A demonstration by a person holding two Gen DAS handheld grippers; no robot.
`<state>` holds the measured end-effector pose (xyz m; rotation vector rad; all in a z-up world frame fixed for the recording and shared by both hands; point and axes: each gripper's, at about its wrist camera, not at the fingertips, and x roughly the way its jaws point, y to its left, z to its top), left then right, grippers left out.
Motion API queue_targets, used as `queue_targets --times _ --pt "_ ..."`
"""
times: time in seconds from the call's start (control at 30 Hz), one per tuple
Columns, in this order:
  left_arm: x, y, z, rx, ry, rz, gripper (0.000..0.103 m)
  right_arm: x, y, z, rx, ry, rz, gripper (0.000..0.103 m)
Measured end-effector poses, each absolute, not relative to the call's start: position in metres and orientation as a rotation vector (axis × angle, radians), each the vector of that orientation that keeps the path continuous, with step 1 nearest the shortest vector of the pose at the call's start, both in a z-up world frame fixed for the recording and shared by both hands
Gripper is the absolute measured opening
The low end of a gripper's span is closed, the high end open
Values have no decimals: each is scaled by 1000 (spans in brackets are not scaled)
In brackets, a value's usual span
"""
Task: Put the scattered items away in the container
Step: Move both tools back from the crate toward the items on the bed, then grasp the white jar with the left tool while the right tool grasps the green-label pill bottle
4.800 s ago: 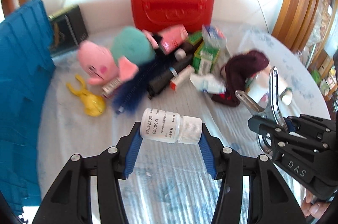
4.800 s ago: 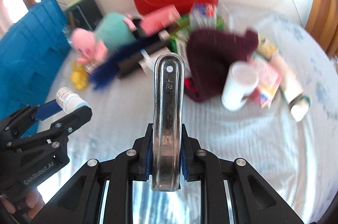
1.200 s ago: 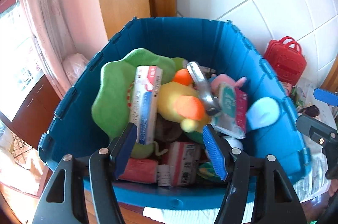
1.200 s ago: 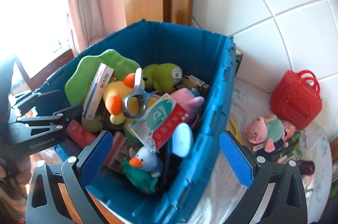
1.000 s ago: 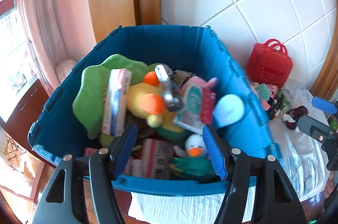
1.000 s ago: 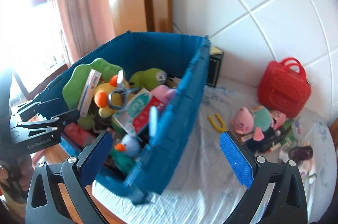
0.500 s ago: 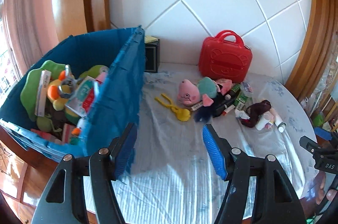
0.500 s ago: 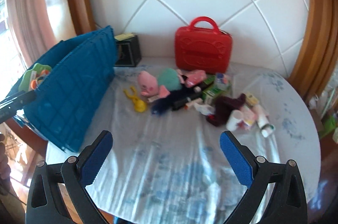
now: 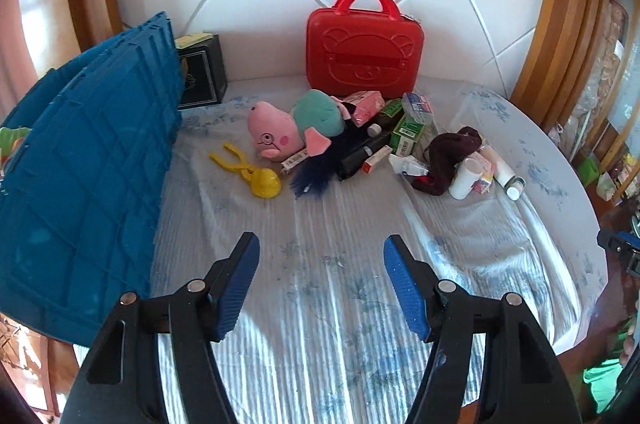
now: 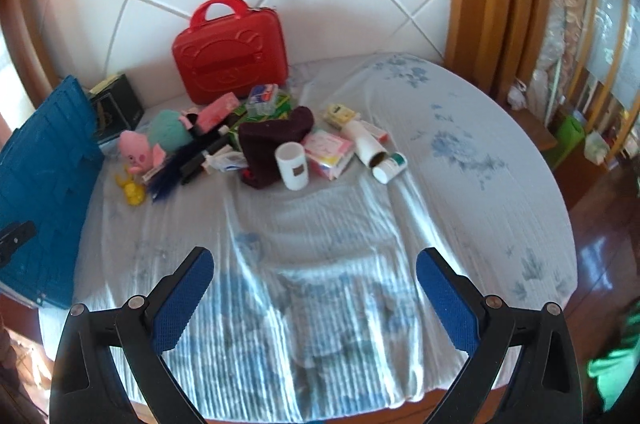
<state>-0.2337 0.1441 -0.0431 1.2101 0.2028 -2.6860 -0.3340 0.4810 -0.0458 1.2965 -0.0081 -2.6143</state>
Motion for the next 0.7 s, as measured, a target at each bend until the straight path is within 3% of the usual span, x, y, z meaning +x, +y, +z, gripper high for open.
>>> queue_targets --times 0.27,0.7 --pt "-290 196 -78 1355 180 -2714 64 -361 508 -64 1371 -44 -2632 103" --pt "-397 318 -151 1464 359 -2567 64 -494 563 -119 1441 108 -2395 103"
